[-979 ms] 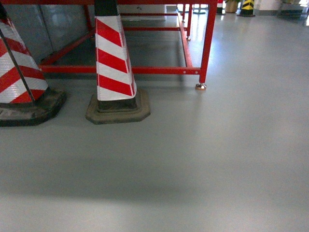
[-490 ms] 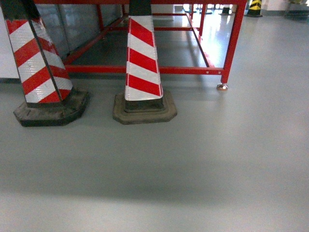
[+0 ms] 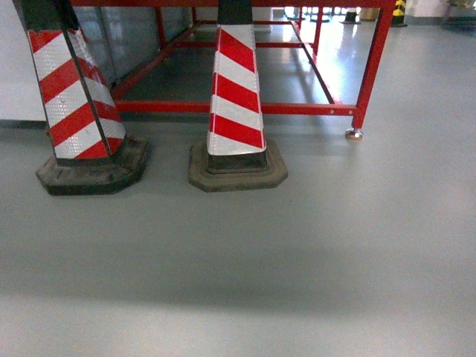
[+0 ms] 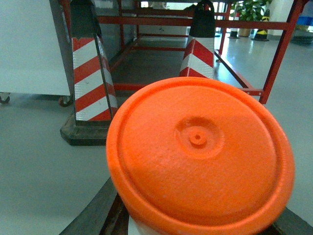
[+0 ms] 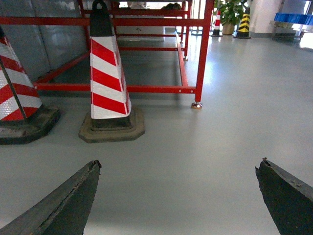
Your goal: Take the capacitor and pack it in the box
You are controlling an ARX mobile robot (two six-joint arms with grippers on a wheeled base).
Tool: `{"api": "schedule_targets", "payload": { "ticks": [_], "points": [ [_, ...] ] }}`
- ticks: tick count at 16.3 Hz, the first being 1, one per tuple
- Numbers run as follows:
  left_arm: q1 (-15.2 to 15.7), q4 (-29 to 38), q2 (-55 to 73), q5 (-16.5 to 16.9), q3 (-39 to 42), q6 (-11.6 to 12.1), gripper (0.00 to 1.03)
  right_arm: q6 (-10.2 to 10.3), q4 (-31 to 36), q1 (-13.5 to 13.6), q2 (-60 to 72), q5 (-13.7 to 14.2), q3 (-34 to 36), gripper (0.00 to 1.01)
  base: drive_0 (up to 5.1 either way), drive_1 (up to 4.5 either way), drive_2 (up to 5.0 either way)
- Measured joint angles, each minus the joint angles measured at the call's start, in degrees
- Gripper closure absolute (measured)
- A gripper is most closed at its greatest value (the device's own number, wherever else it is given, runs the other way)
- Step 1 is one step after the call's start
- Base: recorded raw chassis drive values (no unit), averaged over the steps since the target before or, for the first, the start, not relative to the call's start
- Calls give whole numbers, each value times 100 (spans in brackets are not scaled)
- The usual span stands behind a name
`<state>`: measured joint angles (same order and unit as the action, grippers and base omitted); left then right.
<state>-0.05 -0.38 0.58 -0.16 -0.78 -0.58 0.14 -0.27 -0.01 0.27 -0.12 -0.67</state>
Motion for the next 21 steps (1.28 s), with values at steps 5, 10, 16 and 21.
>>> {"api": "schedule_targets", "payload": {
  "ticks": [5,10,16,21],
  "points": [
    [0,0,0,0,0,0,59,0,7,0,0,4,0,3,-99,48,48],
    [0,-2,0,11,0,0,59,0,0,0,0,4,0,3,2,158,-154],
    [0,4,0,11,0,0,59,0,13,0,0,9,0,3,6,396,-383],
    [0,-4,0,13,0,0,59,0,-7,0,0,7,0,3,6,396,-383]
  ]
}}
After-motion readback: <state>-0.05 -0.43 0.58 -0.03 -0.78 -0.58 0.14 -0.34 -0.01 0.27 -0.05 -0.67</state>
